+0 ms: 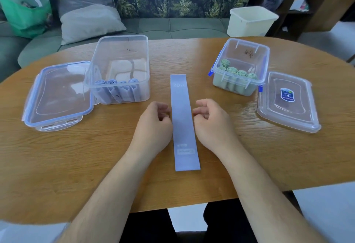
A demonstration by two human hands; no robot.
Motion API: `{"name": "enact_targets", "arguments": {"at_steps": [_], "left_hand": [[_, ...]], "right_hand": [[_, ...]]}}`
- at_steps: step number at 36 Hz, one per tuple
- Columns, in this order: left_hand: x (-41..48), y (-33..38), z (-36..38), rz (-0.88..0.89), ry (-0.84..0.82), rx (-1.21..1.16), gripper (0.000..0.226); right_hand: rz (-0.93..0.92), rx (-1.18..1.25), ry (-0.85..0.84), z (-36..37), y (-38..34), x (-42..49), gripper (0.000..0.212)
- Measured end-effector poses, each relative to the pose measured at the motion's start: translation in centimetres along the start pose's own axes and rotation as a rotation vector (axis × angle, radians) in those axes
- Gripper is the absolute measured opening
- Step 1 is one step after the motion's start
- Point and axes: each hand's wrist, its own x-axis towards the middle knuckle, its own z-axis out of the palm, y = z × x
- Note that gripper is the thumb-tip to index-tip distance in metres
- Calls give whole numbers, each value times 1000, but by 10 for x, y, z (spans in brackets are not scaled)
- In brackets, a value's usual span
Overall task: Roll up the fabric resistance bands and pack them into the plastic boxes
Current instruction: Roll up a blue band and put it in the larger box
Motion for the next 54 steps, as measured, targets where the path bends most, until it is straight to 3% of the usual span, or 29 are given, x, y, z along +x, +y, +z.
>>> {"name": "enact_targets", "arguments": {"at_steps": [7, 15, 23, 41, 54], "left_hand": [[-25, -2, 6, -71, -21, -150, 41], [-31, -7, 1, -74, -14, -161, 44], [-30, -6, -6, -99, -32, -123, 42], [-35, 1, -6, -143, -36, -169, 43], [-43, -6, -15, -172, -42, -128, 41]], "right_hand": [[71, 234, 8, 11, 2, -23, 39], [91, 278, -54, 8, 0, -22, 45], [126, 197, -96, -2, -1, -25, 32], [126, 173, -105, -11, -5, -25, 31], [158, -10, -151, -11, -8, -29, 36]]}}
